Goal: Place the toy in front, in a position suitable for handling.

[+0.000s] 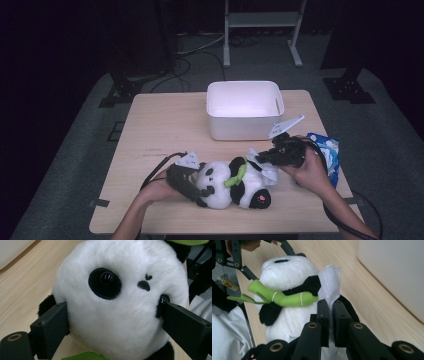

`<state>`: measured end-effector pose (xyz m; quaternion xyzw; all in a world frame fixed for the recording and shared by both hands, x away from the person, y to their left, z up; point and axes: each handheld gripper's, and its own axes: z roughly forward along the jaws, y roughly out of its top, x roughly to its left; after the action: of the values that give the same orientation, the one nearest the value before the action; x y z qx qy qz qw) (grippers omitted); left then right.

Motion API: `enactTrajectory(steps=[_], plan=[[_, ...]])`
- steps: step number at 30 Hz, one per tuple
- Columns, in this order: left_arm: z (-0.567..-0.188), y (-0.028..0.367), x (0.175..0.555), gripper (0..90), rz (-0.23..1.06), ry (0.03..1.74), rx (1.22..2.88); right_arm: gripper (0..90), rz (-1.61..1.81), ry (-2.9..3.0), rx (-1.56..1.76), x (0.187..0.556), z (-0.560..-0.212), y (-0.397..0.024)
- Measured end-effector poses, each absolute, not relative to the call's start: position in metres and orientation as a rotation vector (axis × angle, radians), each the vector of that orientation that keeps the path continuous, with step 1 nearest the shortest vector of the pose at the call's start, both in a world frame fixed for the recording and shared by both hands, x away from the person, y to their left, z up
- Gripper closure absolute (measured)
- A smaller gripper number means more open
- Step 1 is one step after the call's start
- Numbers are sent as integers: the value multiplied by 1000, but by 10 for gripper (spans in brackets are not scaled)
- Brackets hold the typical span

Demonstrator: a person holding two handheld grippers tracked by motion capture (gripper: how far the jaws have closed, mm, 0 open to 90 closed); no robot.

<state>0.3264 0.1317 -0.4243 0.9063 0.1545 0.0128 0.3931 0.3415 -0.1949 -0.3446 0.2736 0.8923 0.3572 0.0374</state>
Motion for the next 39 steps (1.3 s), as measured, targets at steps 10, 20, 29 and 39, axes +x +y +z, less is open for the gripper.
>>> enactTrajectory(steps=[10,20,29,39], plan=[[-424,132,327,82,33,393,2300,847,1092,2739,888,340,-350,-207],[-424,131,327,82,36,401,2298,846,1118,2819,802,326,-346,-189],[-425,131,330,82,35,431,2293,846,1170,2875,732,298,-340,-184],[-424,129,331,81,36,455,2296,845,1124,2931,743,283,-356,-193]])
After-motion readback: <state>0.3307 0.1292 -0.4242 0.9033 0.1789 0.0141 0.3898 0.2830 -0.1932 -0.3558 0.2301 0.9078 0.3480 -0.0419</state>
